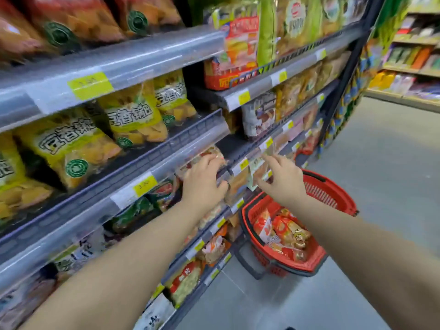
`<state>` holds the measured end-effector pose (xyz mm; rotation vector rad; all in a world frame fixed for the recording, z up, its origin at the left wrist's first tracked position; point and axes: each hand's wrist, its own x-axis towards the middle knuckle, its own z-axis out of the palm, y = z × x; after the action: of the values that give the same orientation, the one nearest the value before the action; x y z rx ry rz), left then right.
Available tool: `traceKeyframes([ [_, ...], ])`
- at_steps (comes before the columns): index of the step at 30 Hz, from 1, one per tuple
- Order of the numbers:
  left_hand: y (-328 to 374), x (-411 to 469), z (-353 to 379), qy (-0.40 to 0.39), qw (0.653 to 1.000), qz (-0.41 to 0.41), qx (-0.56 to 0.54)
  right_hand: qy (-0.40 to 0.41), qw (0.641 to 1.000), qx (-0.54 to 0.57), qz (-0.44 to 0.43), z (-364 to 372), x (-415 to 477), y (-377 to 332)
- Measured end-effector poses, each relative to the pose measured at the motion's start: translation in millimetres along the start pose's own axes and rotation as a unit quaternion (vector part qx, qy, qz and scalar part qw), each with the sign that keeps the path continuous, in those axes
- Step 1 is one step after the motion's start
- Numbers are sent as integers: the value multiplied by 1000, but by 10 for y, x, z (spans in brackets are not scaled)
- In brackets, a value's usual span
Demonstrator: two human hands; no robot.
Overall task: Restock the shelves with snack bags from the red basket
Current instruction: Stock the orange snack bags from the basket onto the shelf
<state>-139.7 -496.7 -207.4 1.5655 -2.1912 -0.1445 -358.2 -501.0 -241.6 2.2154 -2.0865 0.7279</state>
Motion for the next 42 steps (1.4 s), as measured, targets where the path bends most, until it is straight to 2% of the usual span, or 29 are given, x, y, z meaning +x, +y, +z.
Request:
traceKeyframes([
  [6, 384, 192, 1220, -158, 986, -51, 23, -145, 983, -50, 105, 322, -337, 1143],
  [13, 666, -3, 2471, -292, 948, -121, 25, -300, 940, -86, 139, 647, -633, 2169],
  [18, 691, -90, 2996, -364, 919, -153, 23, -385, 904, -77, 172, 893, -684, 2588],
  [24, 678, 290, 3393, -395, 903, -168, 8, -408, 888, -68, 199, 1213, -584, 2872],
  [33, 641, 834, 4054, -440, 870, -224, -18, -491, 843, -48, 216, 1776, -285, 3366],
  [38, 651, 996, 4459, -427, 836, -340, -56, -475, 861, -22, 182, 2064, 3, 3726],
  [42, 779, 1110, 4811, -374, 797, -462, -107, -519, 845, -20, 128, 2325, 296, 4130],
])
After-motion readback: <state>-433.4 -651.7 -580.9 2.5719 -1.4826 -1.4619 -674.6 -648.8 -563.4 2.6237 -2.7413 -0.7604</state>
